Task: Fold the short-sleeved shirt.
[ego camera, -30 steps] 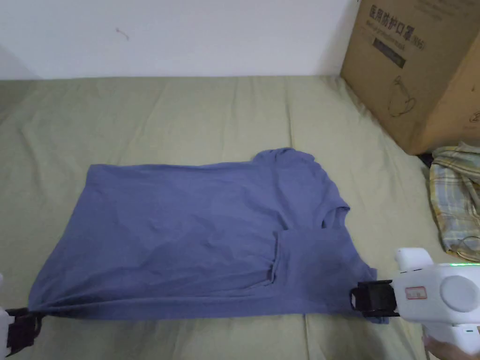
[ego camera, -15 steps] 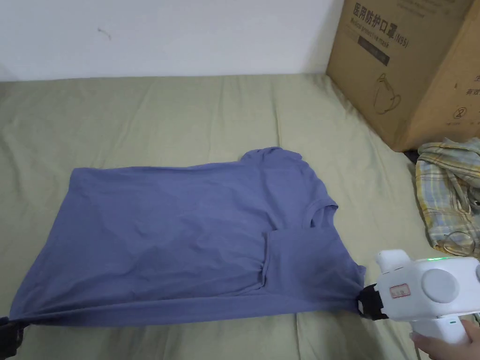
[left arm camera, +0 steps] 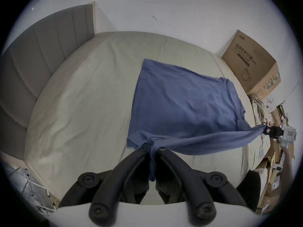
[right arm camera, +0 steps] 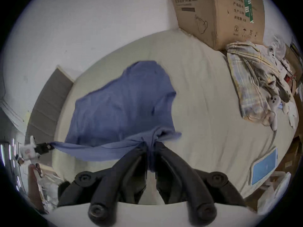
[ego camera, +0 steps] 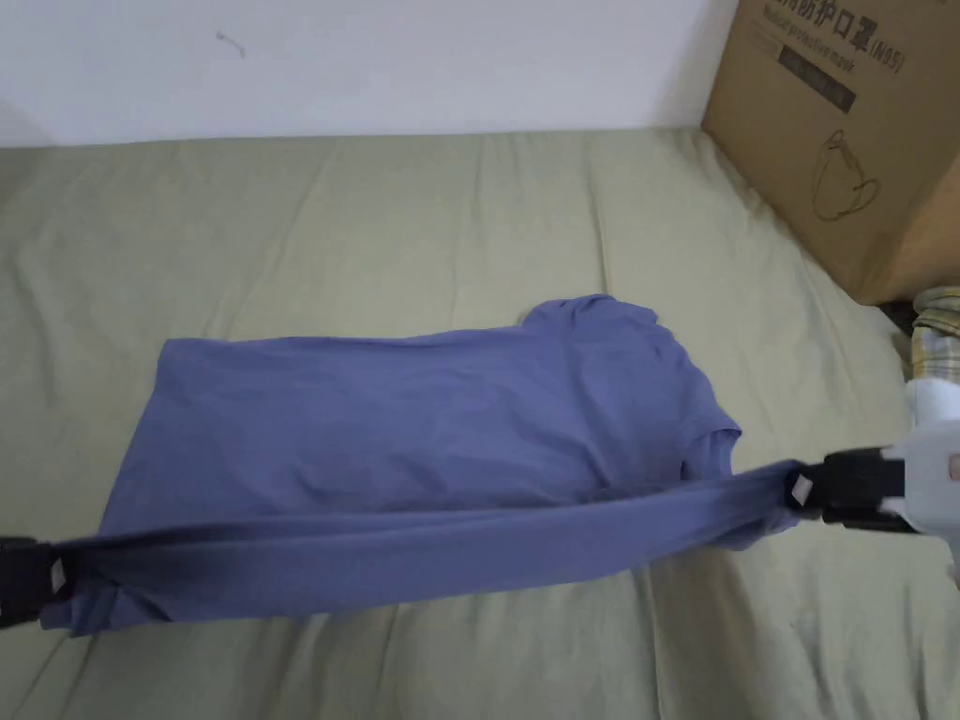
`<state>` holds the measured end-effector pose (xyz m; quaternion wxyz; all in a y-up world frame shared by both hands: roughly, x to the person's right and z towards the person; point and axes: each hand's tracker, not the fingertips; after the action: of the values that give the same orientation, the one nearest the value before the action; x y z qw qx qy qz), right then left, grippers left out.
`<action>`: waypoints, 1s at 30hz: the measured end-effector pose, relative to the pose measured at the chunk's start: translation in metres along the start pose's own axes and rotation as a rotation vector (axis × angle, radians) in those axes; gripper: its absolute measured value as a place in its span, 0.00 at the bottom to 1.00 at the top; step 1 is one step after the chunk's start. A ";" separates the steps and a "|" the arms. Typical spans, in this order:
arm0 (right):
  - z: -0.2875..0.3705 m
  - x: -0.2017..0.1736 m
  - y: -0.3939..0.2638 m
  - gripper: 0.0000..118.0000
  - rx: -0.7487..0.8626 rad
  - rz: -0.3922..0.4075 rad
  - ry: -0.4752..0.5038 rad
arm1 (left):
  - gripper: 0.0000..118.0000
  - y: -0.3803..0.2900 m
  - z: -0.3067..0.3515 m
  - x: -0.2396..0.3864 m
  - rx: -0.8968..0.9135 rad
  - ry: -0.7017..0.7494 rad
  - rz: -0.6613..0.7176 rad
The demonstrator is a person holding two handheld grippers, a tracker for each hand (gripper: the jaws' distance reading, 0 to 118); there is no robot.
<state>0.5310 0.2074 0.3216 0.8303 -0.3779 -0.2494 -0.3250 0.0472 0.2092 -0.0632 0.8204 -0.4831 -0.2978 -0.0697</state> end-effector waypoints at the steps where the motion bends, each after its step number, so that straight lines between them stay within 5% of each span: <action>1: -0.013 0.000 0.012 0.08 -0.007 -0.024 0.006 | 0.03 0.014 -0.014 -0.001 -0.014 0.006 0.018; 6: -0.089 0.005 0.049 0.08 -0.054 -0.052 -0.044 | 0.04 0.056 -0.081 0.003 -0.061 0.012 0.052; 10: -0.123 0.002 0.047 0.16 0.008 -0.049 -0.108 | 0.17 0.058 -0.113 0.007 -0.080 0.057 0.077; 11: -0.126 0.002 0.044 0.34 0.015 -0.052 -0.113 | 0.32 0.055 -0.114 0.007 -0.074 0.058 0.078; 12: -0.125 0.002 0.041 0.68 0.015 -0.056 -0.112 | 0.59 0.053 -0.114 0.008 -0.068 0.054 0.080; 13: -0.120 0.001 0.036 0.81 0.038 -0.062 -0.108 | 0.80 0.047 -0.108 0.009 -0.056 0.043 0.086; 14: -0.114 0.000 0.032 0.82 0.059 -0.066 -0.099 | 0.93 0.041 -0.100 0.010 -0.018 0.016 0.090; 15: -0.107 -0.001 0.028 0.82 0.066 -0.065 -0.095 | 0.97 0.037 -0.092 0.011 0.013 -0.009 0.087; 21: -0.049 -0.019 -0.007 0.82 0.163 -0.014 -0.094 | 0.95 -0.009 -0.031 0.028 0.158 0.022 -0.062; 23: -0.030 -0.026 -0.022 0.78 0.203 0.001 -0.057 | 0.79 -0.028 -0.008 0.030 0.207 0.029 -0.096; 25: -0.016 -0.034 -0.036 0.33 0.240 0.022 -0.040 | 0.16 -0.041 0.006 0.029 0.190 0.031 -0.089; 26: -0.012 -0.038 -0.042 0.06 0.244 0.029 -0.047 | 0.00 -0.046 0.008 0.026 0.180 0.046 -0.079; 30: -0.004 -0.043 -0.057 0.01 0.258 0.026 -0.002 | 0.00 -0.051 0.014 0.005 0.132 -0.007 0.067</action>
<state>0.4610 0.1908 0.3176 0.8758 -0.2716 -0.2851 -0.2791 0.0251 0.1948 -0.0170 0.8512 -0.4380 -0.2884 -0.0205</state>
